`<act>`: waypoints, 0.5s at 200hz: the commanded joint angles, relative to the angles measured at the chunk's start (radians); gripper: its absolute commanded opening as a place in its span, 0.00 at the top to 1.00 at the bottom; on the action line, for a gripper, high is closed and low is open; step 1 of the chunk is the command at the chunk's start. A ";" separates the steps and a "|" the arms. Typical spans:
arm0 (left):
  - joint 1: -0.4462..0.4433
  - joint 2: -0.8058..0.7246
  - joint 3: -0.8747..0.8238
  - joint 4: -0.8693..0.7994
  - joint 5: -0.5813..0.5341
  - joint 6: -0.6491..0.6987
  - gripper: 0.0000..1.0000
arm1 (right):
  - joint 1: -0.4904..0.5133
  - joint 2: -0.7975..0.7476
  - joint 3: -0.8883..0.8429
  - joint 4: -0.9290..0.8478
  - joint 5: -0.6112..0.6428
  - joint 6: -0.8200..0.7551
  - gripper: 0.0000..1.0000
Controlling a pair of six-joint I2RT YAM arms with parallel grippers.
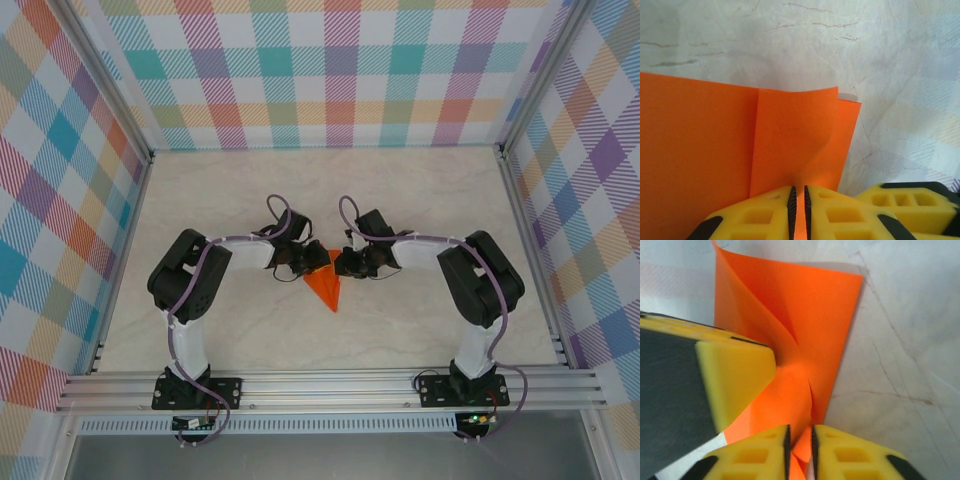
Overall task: Fold a paper plane with a square sheet of paper (fold left side to right side)
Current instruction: Fourth fold the wing at the center of the table.
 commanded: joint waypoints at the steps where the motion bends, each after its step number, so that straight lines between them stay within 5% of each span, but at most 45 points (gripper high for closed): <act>1: -0.015 0.025 -0.050 -0.046 -0.041 -0.013 0.84 | 0.005 -0.122 0.004 -0.077 0.067 -0.045 0.74; 61: -0.015 0.015 -0.055 -0.045 -0.045 -0.013 0.84 | 0.084 -0.223 -0.115 0.019 -0.110 0.019 0.76; 100: -0.016 0.013 -0.056 -0.048 -0.044 -0.010 0.84 | 0.193 -0.139 -0.067 0.019 -0.083 0.038 0.76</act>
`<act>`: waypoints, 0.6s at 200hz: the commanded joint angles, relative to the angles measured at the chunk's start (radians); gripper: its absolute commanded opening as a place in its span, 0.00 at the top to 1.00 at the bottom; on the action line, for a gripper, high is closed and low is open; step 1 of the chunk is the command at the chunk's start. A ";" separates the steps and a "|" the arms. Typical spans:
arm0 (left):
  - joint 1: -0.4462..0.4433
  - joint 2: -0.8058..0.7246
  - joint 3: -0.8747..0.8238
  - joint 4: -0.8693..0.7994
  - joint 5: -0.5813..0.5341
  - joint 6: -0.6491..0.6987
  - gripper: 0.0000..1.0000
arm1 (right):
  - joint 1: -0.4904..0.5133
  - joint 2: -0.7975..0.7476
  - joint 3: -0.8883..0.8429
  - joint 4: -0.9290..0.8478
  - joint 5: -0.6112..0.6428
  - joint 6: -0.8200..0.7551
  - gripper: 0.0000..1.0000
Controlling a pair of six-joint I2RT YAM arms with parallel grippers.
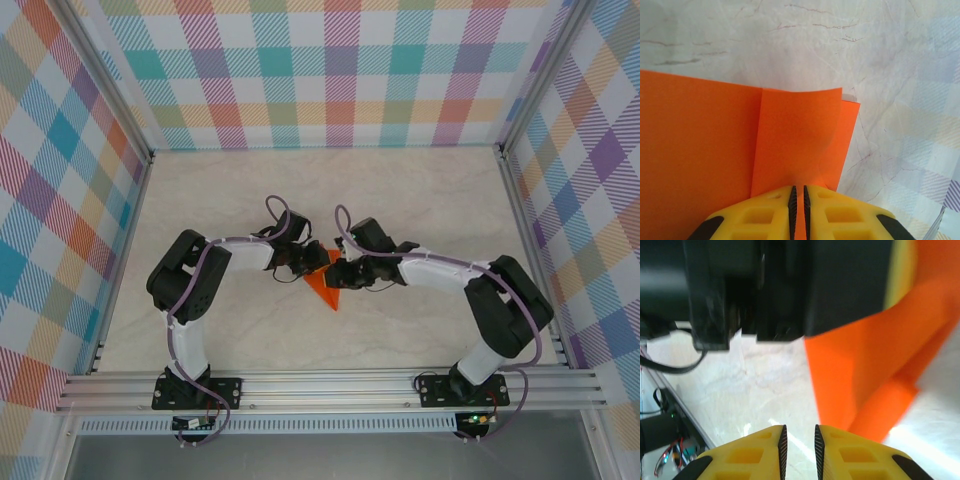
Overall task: Fold a paper plane with a square sheet of paper (fold left side to right side)
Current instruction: Fourth fold the wing at the center of the table.
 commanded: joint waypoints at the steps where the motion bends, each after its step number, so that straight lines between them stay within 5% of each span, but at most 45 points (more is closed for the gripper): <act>1: -0.017 0.020 -0.039 -0.074 -0.040 -0.001 0.84 | 0.046 0.049 0.030 0.016 -0.025 0.022 0.76; 120: -0.017 0.018 -0.040 -0.074 -0.041 0.003 0.84 | 0.060 0.107 0.025 -0.048 0.083 0.007 0.76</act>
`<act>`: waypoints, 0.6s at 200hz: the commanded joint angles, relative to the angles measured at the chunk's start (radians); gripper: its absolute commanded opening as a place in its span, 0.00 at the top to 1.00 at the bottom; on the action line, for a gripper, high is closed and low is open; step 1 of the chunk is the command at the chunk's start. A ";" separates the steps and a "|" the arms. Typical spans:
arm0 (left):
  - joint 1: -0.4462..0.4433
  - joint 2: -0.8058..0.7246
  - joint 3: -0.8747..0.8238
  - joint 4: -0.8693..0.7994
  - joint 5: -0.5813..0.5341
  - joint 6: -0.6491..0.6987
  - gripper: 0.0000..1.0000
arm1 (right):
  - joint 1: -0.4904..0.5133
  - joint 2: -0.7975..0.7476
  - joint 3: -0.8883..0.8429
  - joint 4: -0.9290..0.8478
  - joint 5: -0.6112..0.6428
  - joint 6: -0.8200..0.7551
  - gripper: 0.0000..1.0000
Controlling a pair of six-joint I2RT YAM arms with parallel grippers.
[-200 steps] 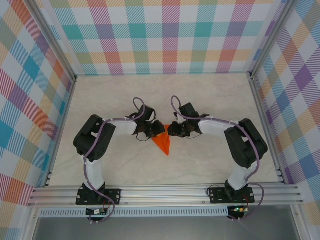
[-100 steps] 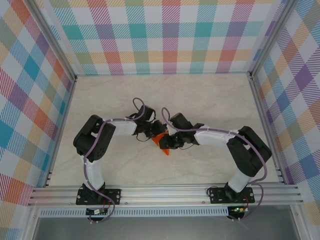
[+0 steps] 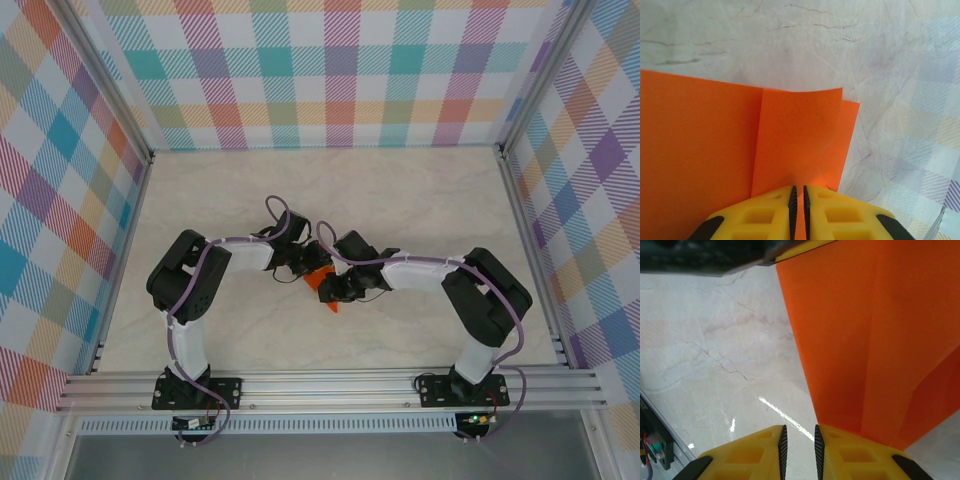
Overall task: Fold a paper plane with a square sheet of paper (fold left side to right side)
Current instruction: Fourth fold the wing at the center of the table.
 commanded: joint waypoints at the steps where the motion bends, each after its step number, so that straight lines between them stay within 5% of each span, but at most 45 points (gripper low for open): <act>1: -0.017 0.019 -0.038 -0.077 -0.041 0.003 0.84 | -0.004 0.009 0.001 -0.018 0.019 -0.003 0.76; 120: -0.017 0.019 -0.034 -0.085 -0.043 0.007 0.84 | -0.004 0.042 -0.020 0.040 -0.015 0.015 0.76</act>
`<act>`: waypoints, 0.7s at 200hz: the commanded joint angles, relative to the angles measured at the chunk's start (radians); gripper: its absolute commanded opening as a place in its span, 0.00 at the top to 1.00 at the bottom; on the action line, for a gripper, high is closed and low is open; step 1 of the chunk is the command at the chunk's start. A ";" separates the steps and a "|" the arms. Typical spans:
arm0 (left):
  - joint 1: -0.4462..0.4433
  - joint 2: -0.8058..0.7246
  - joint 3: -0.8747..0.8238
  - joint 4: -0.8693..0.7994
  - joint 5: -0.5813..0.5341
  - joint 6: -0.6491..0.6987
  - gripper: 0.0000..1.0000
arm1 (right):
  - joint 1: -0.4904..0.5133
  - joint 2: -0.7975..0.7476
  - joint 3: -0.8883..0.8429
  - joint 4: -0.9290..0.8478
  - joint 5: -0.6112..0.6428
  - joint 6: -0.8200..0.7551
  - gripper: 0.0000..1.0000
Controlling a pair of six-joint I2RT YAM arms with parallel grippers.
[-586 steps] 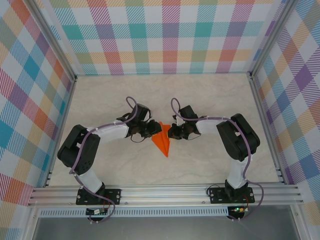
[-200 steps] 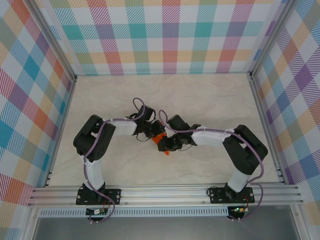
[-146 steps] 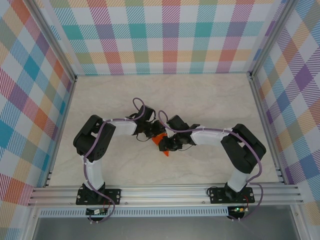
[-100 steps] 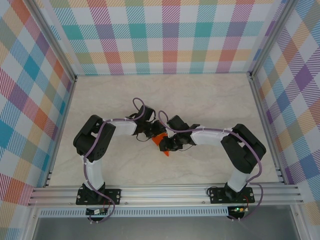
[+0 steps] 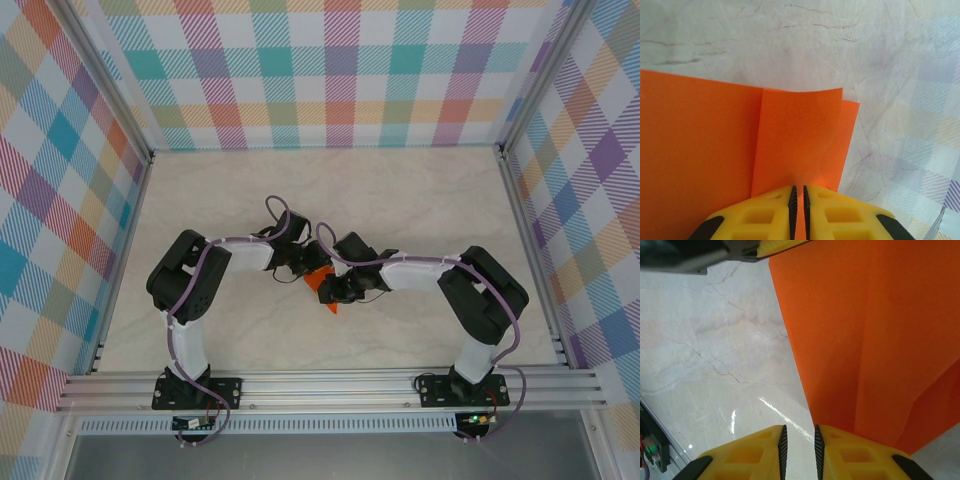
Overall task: Fold a paper plane with a square sheet of paper (fold left side to right side)
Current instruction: Fourth fold the wing at the center of the table.
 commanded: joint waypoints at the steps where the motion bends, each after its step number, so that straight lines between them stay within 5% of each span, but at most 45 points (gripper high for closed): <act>1: -0.017 0.019 -0.034 -0.086 -0.042 0.006 0.84 | -0.004 0.020 -0.011 0.013 -0.008 0.011 0.76; 140: -0.016 0.022 -0.035 -0.090 -0.049 0.008 0.85 | -0.004 0.027 -0.071 0.024 -0.014 0.036 0.81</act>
